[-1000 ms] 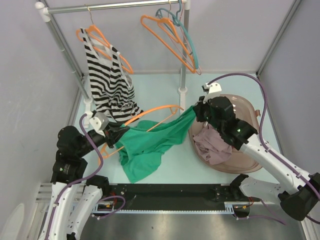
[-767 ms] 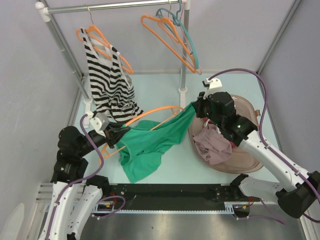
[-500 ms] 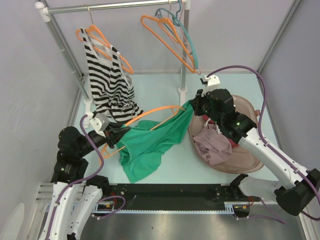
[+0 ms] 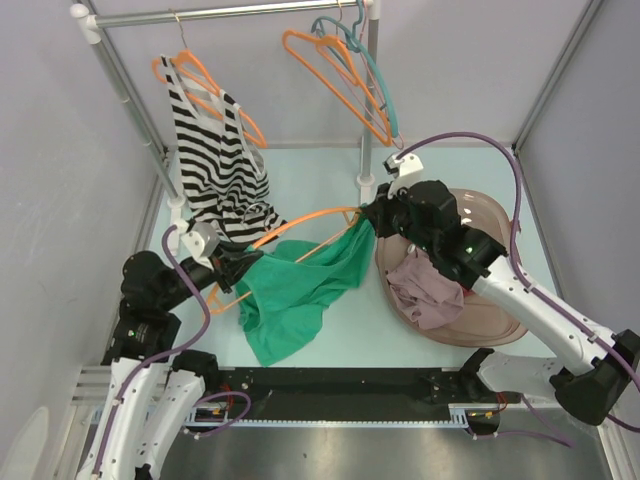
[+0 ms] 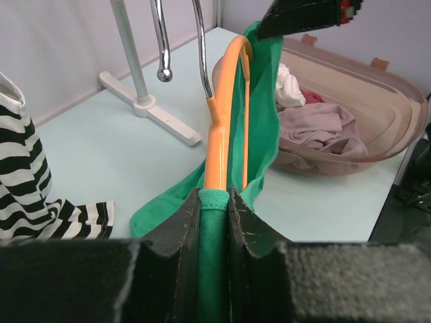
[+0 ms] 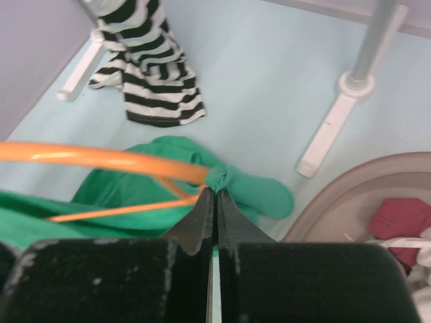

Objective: Place the tank top on the hanger

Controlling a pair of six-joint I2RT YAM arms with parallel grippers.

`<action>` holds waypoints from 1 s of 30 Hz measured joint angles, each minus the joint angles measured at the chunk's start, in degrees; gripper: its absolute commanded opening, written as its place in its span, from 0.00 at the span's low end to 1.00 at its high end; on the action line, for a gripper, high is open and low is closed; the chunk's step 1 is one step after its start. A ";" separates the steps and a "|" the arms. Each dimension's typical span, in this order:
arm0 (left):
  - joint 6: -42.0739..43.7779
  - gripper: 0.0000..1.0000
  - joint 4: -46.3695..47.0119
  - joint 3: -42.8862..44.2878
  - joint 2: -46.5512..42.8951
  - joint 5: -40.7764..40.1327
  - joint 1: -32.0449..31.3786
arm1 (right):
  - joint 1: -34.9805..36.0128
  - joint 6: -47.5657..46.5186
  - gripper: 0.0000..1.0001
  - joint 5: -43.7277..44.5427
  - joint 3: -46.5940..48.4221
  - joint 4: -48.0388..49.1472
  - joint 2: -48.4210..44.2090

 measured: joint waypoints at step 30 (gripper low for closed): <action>-2.78 0.00 5.11 -2.95 2.86 -7.32 0.00 | 12.63 -3.06 0.00 -1.42 13.73 -0.92 3.28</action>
